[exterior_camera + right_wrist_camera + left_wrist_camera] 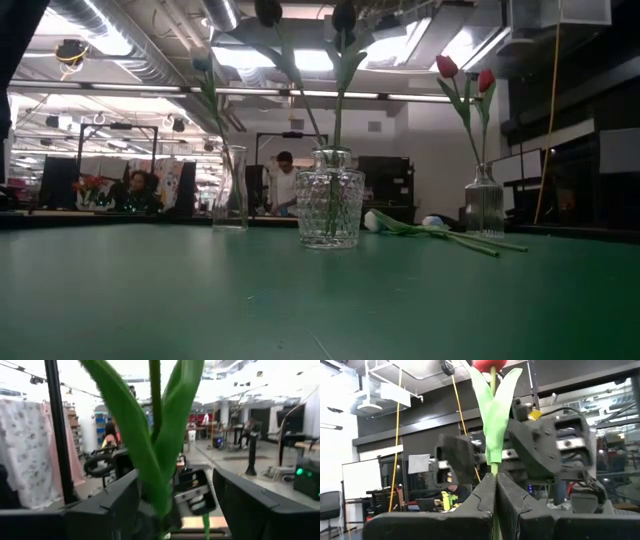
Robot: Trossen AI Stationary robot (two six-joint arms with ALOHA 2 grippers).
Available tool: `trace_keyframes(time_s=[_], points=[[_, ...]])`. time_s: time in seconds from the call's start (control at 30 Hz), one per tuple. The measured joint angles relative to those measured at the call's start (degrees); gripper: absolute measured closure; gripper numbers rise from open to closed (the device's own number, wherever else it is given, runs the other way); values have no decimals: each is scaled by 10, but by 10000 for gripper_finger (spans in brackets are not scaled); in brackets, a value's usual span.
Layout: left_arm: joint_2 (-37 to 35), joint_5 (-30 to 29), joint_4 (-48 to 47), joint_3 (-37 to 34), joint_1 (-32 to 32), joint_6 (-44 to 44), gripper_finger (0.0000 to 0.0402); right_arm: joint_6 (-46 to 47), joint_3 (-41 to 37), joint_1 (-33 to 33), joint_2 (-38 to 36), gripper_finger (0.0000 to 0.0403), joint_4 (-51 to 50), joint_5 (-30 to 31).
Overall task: Sort flowers into vase by color
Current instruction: Put the pink tulip into the top right transparent vase
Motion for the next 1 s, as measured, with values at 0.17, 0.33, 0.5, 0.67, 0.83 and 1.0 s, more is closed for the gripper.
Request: trace_keyframes(time_s=[0.17, 0.33, 0.5, 0.67, 0.83, 1.0], points=[[0, 4, 5, 0, 8, -2, 401, -8, 1, 2, 11, 157, -20, -1], [0, 27, 2, 0, 9, -5, 401, 5, 1, 2, 30, 157, -4, -1], [0, 29, 2, 0, 11, -1, 401, 7, 3, 2, 31, 157, 1, 0], [0, 30, 2, 0, 16, -3, 401, 4, 3, 1, 15, 157, 1, 1], [0, 33, 6, 0, 20, -5, 401, 1, 4, 1, 13, 170, -11, 10], [0, 53, 3, 0, 22, -11, 401, 0, 4, 1, 20, 214, -10, 16]])
